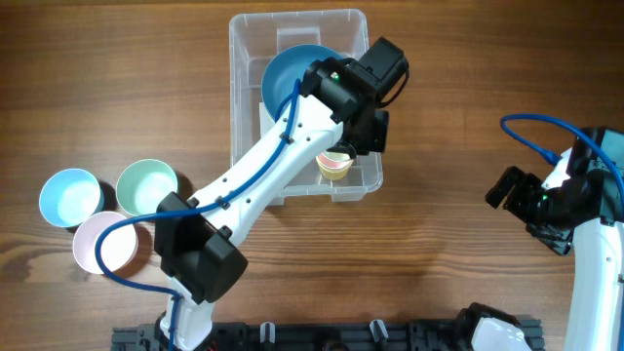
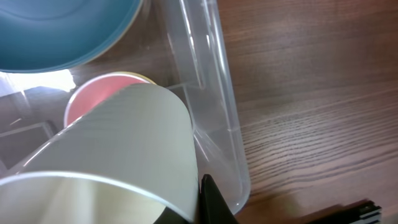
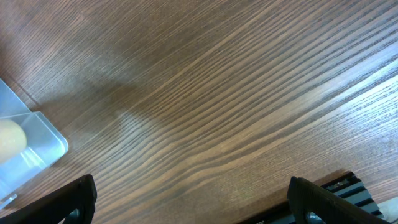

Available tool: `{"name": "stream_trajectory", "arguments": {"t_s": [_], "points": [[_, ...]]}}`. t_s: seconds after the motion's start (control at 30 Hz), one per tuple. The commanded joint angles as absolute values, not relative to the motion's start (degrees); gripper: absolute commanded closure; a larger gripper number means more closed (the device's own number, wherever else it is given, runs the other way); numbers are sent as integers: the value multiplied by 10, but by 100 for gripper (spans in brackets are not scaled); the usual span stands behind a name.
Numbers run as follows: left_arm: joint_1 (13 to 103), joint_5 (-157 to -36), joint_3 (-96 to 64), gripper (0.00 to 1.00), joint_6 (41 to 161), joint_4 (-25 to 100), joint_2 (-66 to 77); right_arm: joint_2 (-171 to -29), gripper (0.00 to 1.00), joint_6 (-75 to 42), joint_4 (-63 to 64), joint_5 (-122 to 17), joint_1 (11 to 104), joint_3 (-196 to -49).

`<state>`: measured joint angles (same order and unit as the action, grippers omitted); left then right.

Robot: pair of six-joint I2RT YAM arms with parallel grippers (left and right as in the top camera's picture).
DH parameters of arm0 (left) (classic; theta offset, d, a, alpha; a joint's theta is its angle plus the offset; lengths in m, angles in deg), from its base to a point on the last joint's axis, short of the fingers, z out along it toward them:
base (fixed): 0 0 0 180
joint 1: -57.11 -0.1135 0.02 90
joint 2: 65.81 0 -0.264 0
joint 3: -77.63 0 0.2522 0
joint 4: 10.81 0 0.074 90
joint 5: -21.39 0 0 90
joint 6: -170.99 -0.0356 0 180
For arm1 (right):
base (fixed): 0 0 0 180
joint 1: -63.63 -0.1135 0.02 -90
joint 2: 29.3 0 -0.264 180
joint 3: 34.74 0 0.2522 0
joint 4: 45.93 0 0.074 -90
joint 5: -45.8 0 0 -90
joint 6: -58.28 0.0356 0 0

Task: Pack container
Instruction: 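Stack the cream cup onto the cups in the container, then reach the left gripper to the mint green bowl and grasp it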

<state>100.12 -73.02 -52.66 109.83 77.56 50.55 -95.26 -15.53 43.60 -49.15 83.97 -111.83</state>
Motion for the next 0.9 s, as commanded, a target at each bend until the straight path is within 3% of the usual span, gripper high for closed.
{"name": "stream_trajectory", "arguments": {"t_s": [0.0, 0.17, 0.27, 0.3, 0.5, 0.63, 0.7, 0.77, 0.87], "points": [[984, -724, -526, 96, 1104, 778, 502, -952, 0, -166, 436, -499, 837, -1115], [981, -720, -526, 94, 1104, 787, 502, -952, 0, -166, 436, -499, 837, -1115], [981, -720, -526, 57, 1104, 797, 502, -952, 0, -166, 436, -499, 837, -1115], [981, -720, -526, 52, 1103, 800, 502, -952, 0, -166, 436, -499, 837, -1115], [963, -658, -526, 49, 1098, 809, 483, -952, 0, -166, 436, -499, 837, -1115], [847, -515, -526, 40, 1098, 871, 377, -952, 0, -166, 435, -499, 837, -1115], [752, -517, -526, 34, 1100, 896, 329, -952, 0, -166, 435, -498, 837, -1115], [578, -600, -518, 31, 1099, 928, 317, -952, 0, -166, 435, -499, 837, -1115], [519, -611, -471, 31, 1099, 911, 325, -952, 0, -166, 435, -499, 837, -1115]]}}
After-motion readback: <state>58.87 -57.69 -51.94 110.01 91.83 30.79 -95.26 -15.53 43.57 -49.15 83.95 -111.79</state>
